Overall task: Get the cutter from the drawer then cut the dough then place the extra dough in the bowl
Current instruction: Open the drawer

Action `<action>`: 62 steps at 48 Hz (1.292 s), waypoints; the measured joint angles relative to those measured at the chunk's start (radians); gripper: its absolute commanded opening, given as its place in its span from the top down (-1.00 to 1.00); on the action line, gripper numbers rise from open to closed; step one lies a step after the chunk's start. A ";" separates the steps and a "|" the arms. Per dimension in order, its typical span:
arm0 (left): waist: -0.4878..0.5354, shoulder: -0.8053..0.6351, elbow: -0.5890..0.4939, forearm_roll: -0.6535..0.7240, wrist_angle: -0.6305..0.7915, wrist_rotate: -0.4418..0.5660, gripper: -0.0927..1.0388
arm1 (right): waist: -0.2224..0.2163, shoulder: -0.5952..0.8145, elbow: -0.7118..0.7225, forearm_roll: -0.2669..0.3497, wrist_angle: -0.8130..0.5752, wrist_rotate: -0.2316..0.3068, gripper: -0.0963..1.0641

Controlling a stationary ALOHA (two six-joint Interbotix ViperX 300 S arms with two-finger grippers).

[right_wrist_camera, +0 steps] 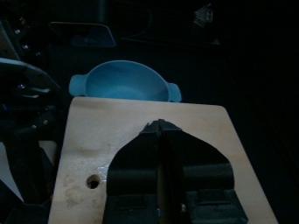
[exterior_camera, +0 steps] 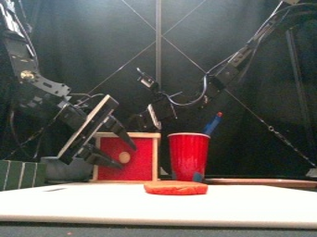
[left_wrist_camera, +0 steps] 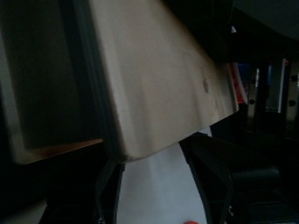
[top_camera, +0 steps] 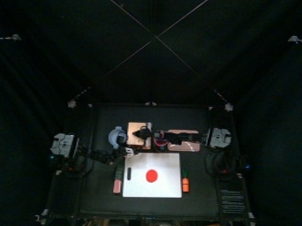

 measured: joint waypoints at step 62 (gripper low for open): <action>0.002 0.006 -0.006 0.023 0.018 -0.005 -0.31 | 0.003 0.003 -0.002 0.002 0.000 -0.002 0.95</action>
